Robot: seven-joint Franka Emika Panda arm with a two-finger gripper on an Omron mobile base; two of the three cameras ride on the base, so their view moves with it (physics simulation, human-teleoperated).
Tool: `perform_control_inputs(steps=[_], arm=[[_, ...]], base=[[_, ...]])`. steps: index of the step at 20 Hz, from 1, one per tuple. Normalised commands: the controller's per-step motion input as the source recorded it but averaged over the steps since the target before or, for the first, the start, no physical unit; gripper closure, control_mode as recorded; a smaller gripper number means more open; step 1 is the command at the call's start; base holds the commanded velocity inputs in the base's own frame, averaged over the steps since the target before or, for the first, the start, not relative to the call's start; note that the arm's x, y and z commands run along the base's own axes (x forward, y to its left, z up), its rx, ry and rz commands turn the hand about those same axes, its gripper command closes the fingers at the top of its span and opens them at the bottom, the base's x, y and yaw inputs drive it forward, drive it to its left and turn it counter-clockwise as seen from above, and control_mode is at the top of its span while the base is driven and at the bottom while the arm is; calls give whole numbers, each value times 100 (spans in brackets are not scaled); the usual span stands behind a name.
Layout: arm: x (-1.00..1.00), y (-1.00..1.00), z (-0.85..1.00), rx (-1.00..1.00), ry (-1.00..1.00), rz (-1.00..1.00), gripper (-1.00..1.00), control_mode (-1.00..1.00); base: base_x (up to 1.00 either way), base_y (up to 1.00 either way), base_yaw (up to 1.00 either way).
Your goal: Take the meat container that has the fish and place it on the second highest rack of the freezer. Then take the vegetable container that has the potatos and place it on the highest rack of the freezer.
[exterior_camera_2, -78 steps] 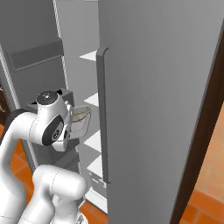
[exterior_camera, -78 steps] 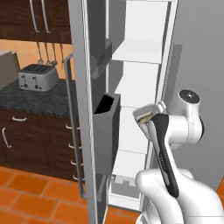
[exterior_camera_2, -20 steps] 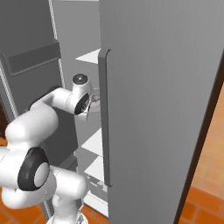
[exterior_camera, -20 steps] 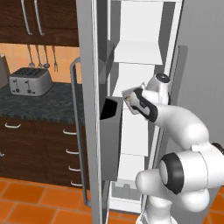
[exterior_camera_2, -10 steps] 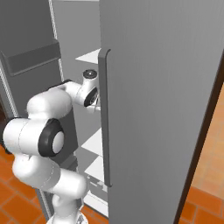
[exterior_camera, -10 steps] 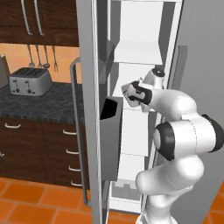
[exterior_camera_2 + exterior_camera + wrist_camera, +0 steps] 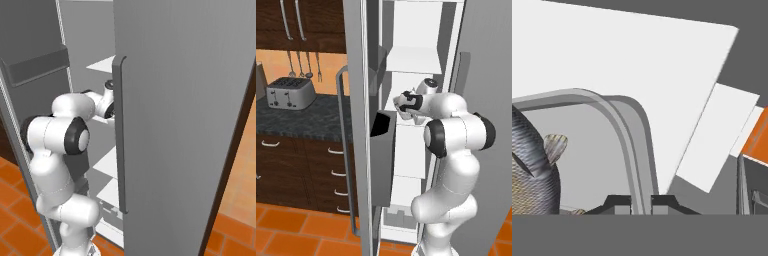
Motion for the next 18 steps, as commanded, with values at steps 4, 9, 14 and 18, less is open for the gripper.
perform_control_inputs(steps=[4, 9, 14, 18], arm=[[88, 0, -30, 0, 8, 0, 100, -100], [93, 0, -21, 0, 11, 0, -100, -100], [20, 0, -37, -3, 3, 0, -100, -100], [-32, 3, -73, -14, -4, 0, -100, -100]], base=[[0, 0, 0], [0, 0, 0], [0, 0, 0], [0, 0, 0]])
